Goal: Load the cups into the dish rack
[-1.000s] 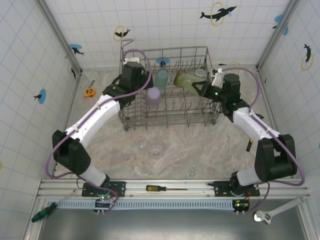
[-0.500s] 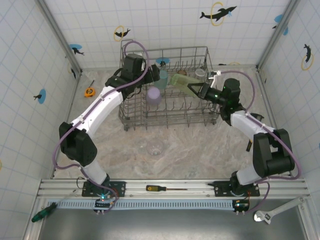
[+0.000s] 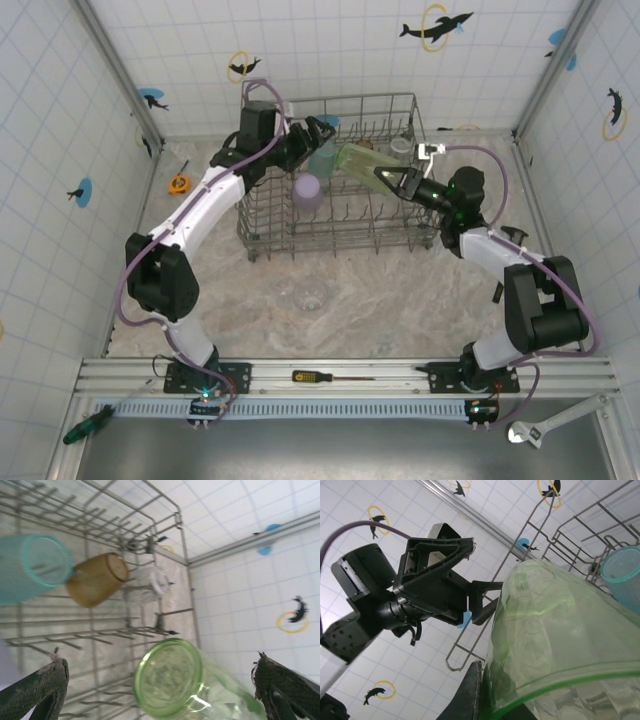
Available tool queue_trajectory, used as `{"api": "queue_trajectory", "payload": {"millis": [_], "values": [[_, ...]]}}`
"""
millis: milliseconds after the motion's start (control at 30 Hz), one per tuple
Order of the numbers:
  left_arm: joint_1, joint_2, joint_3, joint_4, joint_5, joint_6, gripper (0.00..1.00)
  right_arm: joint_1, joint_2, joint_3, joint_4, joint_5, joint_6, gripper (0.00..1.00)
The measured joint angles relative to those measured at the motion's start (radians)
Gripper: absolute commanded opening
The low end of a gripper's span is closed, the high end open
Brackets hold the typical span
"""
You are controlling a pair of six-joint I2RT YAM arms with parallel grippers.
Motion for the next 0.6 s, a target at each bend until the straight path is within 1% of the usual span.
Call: {"api": "queue_trajectory", "payload": {"millis": [100, 233, 600], "values": [[0.0, 0.003, -0.025, 0.084, 0.072, -0.075, 0.97, 0.001, 0.006, -0.001, 0.039, -0.002, 0.021, 0.0], [0.0, 0.02, -0.056, 0.167, 0.138, -0.155, 0.97, 0.003, 0.012, -0.002, 0.09, -0.002, 0.048, 0.0], [0.0, 0.029, -0.127, 0.296, 0.21, -0.279, 0.97, 0.029, 0.031, -0.002, 0.172, 0.001, 0.079, 0.0]]}}
